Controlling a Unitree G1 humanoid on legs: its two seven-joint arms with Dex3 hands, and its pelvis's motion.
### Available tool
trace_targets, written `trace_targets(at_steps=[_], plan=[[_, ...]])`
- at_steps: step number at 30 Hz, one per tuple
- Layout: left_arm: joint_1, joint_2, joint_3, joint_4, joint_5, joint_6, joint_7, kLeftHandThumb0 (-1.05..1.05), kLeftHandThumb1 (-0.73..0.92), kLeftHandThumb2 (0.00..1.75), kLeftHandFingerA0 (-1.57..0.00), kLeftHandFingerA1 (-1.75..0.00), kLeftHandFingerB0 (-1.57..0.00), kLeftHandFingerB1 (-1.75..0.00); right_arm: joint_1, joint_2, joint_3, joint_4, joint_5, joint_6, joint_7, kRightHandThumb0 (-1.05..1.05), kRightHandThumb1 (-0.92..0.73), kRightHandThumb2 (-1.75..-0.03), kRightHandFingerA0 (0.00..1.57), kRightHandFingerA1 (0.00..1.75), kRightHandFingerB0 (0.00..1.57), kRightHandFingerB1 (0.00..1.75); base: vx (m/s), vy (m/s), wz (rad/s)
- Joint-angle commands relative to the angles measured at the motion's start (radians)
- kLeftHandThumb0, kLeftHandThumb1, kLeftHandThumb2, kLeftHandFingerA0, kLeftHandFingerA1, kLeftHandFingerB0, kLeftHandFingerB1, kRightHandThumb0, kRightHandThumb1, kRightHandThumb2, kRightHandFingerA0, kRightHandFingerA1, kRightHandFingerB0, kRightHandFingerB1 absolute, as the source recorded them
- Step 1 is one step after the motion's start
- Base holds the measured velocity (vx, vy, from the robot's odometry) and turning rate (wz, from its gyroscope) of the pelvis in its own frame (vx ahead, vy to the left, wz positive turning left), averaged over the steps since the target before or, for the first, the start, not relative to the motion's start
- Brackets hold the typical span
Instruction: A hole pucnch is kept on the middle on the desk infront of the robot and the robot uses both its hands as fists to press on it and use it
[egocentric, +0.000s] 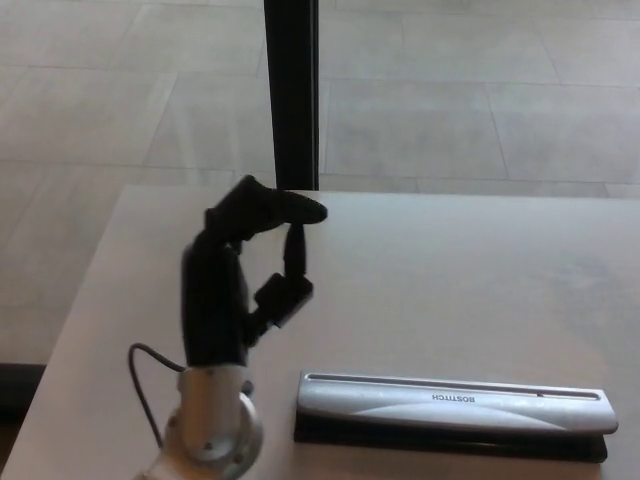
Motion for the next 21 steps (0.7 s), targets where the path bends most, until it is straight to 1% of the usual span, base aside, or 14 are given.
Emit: trace_targets(at_steps=[1, 2, 4, 5, 6, 7, 9, 11, 14, 15, 16, 19, 20, 21], plan=[[0.168, 0.386, 0.462, -0.228, -0.570, 0.547, -0.312, -0.29, 0.82, 0.62, -0.75, -1.75, -0.49, -1.42, 0.065, -0.479, -0.572, 0.243, 0.330, 0.399, 0.074, -0.42, -0.58, -0.80, 1.04, 1.62, 0.85, 0.76, 0.00, 0.000, 0.00], [0.215, 0.383, 0.548, -0.173, -0.582, 0.512, -0.284, -0.35, 0.62, 0.93, -1.07, -1.36, -0.66, -1.00, 0.109, -0.517, -0.636, 0.368, 0.306, 0.341, 0.103, -0.49, -0.61, -0.79, 1.05, 1.59, 0.74, 0.78, 0.00, 0.000, 0.00], [0.267, 0.413, 0.613, -0.108, -0.563, 0.488, -0.313, -0.34, 0.59, 0.96, -1.12, -1.35, -0.69, -0.91, 0.150, -0.546, -0.697, 0.462, 0.295, 0.315, 0.096, -0.49, -0.61, -0.85, 1.07, 1.57, 0.77, 0.80, 0.00, 0.000, 0.00], [0.293, 0.421, 0.649, -0.076, -0.563, 0.478, -0.322, -0.27, 0.78, 0.63, -0.79, -1.75, -0.67, -0.89, 0.170, -0.557, -0.719, 0.512, 0.287, 0.301, 0.086, -0.50, -0.65, -0.83, 1.08, 1.49, 0.76, 0.79, 0.00, 0.000, 0.00], [0.312, 0.421, 0.691, -0.043, -0.576, 0.481, -0.312, -0.34, 0.54, 0.96, -1.16, -1.34, -0.73, -0.84, 0.193, -0.558, -0.736, 0.558, 0.281, 0.273, 0.088, -0.49, -0.67, -0.83, 1.00, 1.48, 0.75, 0.81, 0.00, 0.000, 0.00], [0.338, 0.426, 0.743, 0.016, -0.558, 0.480, -0.277, -0.33, 0.64, 0.71, -0.97, -1.65, -0.79, -0.79, 0.219, -0.545, -0.756, 0.600, 0.264, 0.254, 0.035, -0.54, -0.68, -0.79, 0.87, 1.38, 0.73, 0.73, 0.00, 0.000, 0.00], [0.350, 0.424, 0.779, 0.049, -0.555, 0.482, -0.265, -0.38, 0.46, 0.95, -1.26, -1.36, -0.79, -0.85, 0.230, -0.540, -0.771, 0.629, 0.262, 0.250, 0.012, -0.50, -0.67, -0.80, 0.86, 1.35, 0.65, 0.72, 0.00, 0.000, 0.00], [0.364, 0.409, 0.838, 0.097, -0.582, 0.466, -0.261, -0.32, 0.58, 0.74, -0.99, -1.67, -0.81, -0.90, 0.240, -0.516, -0.795, 0.666, 0.282, 0.225, -0.002, -0.50, -0.60, -0.84, 0.85, 1.30, 0.63, 0.75, 0.00, 0.000, 0.00], [0.430, 0.355, 0.896, 0.126, -0.522, 0.423, -0.155, -0.46, 0.60, 0.69, -0.96, -1.65, -0.91, -0.82, 0.228, -0.483, -0.829, 0.790, 0.294, 0.149, -0.065, -0.52, -0.61, -0.79, 0.91, 1.09, 0.62, 0.84, 0.00, 0.000, 0.00], [0.466, 0.319, 0.904, 0.138, -0.519, 0.379, -0.166, -0.48, 0.64, 0.66, -0.94, -1.72, -0.86, -1.13, 0.232, -0.458, -0.824, 0.792, 0.274, 0.123, -0.094, -0.53, -0.65, -0.74, 0.96, 1.09, 0.78, 1.10, 0.00, 0.000, 0.00], [0.516, 0.281, 0.908, 0.237, -0.503, 0.362, -0.182, -0.46, 0.64, 0.76, -1.05, -1.65, -0.80, -1.01, 0.215, -0.415, -0.820, 0.867, 0.277, 0.060, -0.109, -0.58, -0.72, -0.68, 1.05, 1.09, 1.00, 1.45, 0.00, 0.000, 0.00], [0.552, 0.229, 0.912, 0.282, -0.472, 0.338, -0.171, -0.41, 0.56, 0.76, -0.99, -1.65, -0.77, -0.80, 0.186, -0.391, -0.802, 0.957, 0.254, 0.014, -0.131, -0.58, -0.71, -0.76, 1.05, 1.06, 1.17, 1.49, 0.00, 0.000, 0.00], [0.568, 0.194, 0.919, 0.332, -0.461, 0.325, -0.140, -0.37, 0.47, 0.78, -1.03, -1.75, -0.83, -1.10, 0.174, -0.356, -0.798, 0.980, 0.259, 0.022, -0.149, -0.61, -0.58, -1.06, 1.25, 1.24, 1.01, 1.11, 0.00, 0.000, 0.00], [0.580, 0.160, 0.930, 0.422, -0.448, 0.316, -0.110, -0.41, 0.55, 0.77, -0.80, -1.53, -0.72, -0.86, 0.156, -0.301, -0.799, 0.984, 0.273, 0.047, -0.191, -0.58, -0.78, -0.74, 1.13, 1.31, 0.81, 1.19, 0.00, 0.000, 0.00]])
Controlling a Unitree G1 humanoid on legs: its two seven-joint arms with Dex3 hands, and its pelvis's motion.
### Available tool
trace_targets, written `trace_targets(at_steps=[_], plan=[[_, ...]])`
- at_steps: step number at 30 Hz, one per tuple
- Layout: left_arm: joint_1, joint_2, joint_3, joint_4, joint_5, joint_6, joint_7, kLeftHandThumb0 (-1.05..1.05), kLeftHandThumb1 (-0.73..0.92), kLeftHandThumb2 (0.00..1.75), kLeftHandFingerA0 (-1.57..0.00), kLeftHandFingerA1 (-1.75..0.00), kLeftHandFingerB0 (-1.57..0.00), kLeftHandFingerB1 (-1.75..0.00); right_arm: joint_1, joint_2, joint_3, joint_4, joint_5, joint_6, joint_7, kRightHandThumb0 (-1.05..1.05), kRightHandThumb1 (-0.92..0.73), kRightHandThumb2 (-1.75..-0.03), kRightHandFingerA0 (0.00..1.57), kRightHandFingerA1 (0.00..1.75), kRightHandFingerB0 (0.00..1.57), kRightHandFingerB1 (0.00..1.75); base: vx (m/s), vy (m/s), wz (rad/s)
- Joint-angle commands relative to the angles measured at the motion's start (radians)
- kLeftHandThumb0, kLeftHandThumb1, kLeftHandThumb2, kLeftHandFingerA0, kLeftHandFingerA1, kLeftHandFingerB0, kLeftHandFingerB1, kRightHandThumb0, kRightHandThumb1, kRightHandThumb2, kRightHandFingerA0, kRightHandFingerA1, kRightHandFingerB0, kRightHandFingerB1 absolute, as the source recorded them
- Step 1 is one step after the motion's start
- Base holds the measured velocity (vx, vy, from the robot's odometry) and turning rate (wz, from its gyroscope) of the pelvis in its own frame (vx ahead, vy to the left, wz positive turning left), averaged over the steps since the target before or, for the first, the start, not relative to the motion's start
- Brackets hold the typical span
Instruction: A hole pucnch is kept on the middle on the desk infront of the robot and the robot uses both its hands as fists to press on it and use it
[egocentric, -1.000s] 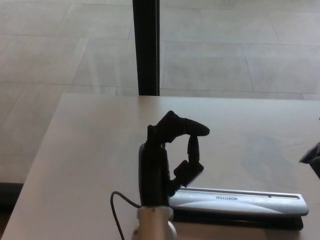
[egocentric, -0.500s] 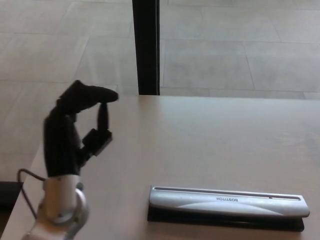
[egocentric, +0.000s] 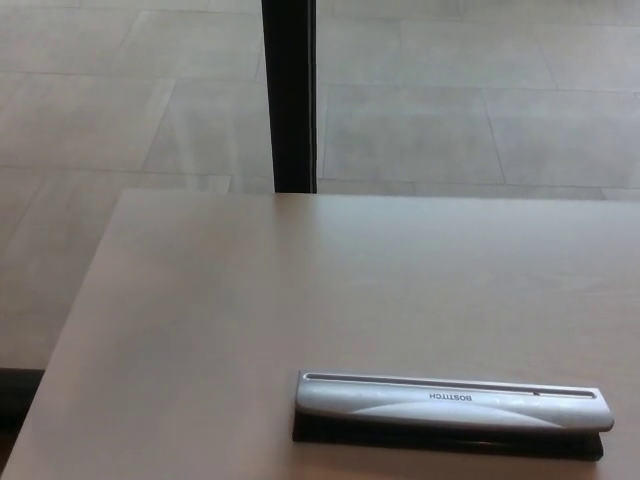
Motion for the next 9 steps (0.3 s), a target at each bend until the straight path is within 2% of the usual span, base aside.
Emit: trace_targets(at_steps=[1, 2, 3, 4, 5, 6, 7, 8, 9], plan=[[0.204, -0.143, 0.271, 0.391, -0.196, 0.131, -0.012, -0.36, 0.51, 0.79, -0.94, -1.53, -0.71, -0.77, -0.033, 0.110, -0.197, 0.370, 0.157, -0.016, -0.202, -0.57, -0.80, -0.73, 0.96, 1.38, 0.67, 1.11, 0.00, 0.000, 0.00], [0.201, -0.143, 0.267, 0.446, -0.179, 0.130, -0.017, -0.39, 0.52, 0.69, -0.98, -1.24, -0.70, -0.76, -0.032, 0.129, -0.197, 0.359, 0.157, -0.004, -0.210, -0.55, -0.77, -0.76, 0.85, 1.30, 0.58, 1.11, 0.00, 0.000, 0.00], [0.197, -0.135, 0.254, 0.493, -0.148, 0.140, -0.011, -0.39, 0.52, 0.69, -0.98, -1.24, -0.70, -0.76, -0.036, 0.145, -0.200, 0.352, 0.160, 0.006, -0.222, -0.55, -0.77, -0.76, 0.85, 1.30, 0.58, 1.11, 0.00, 0.000, 0.00], [0.240, -0.117, 0.182, 0.508, -0.072, 0.161, -0.044, -0.39, 0.56, 0.74, -1.01, -0.79, -0.79, -0.74, -0.032, 0.184, -0.212, 0.310, 0.182, 0.040, -0.239, -0.45, -0.63, -0.83, 0.64, 1.18, 0.51, 1.25, 0.00, 0.000, 0.00], [0.273, -0.112, 0.148, 0.516, -0.048, 0.182, -0.086, -0.37, 0.53, 0.74, -1.05, -0.75, -0.82, -0.73, -0.026, 0.210, -0.210, 0.301, 0.181, 0.046, -0.237, -0.42, -0.63, -0.84, 0.64, 1.04, 0.59, 1.37, 0.00, 0.000, 0.00], [0.286, -0.106, 0.135, 0.537, -0.043, 0.192, -0.120, -0.38, 0.57, 0.69, -1.10, -0.95, -0.87, -0.71, -0.027, 0.219, -0.202, 0.332, 0.173, 0.042, -0.222, -0.44, -0.68, -0.77, 0.60, 0.97, 0.62, 1.27, 0.00, 0.000, 0.00], [0.284, -0.098, 0.124, 0.572, -0.026, 0.190, -0.120, -0.41, 0.57, 0.66, -1.09, -0.95, -0.82, -0.71, -0.034, 0.228, -0.197, 0.348, 0.166, 0.040, -0.233, -0.44, -0.70, -0.76, 0.59, 1.08, 0.63, 1.30, 0.00, 0.000, 0.00], [0.284, -0.087, 0.103, 0.585, -0.001, 0.192, -0.114, -0.41, 0.57, 0.66, -1.13, -0.90, -0.86, -0.73, -0.035, 0.243, -0.177, 0.356, 0.148, 0.042, -0.227, -0.46, -0.72, -0.75, 0.56, 0.97, 0.61, 1.28, 0.00, 0.000, 0.00], [0.284, -0.087, 0.103, 0.585, -0.001, 0.192, -0.114, -0.41, 0.57, 0.66, -1.13, -0.90, -0.86, -0.73, -0.035, 0.243, -0.177, 0.356, 0.148, 0.042, -0.227, -0.46, -0.72, -0.75, 0.56, 0.97, 0.61, 1.28, 0.00, 0.000, 0.00]])
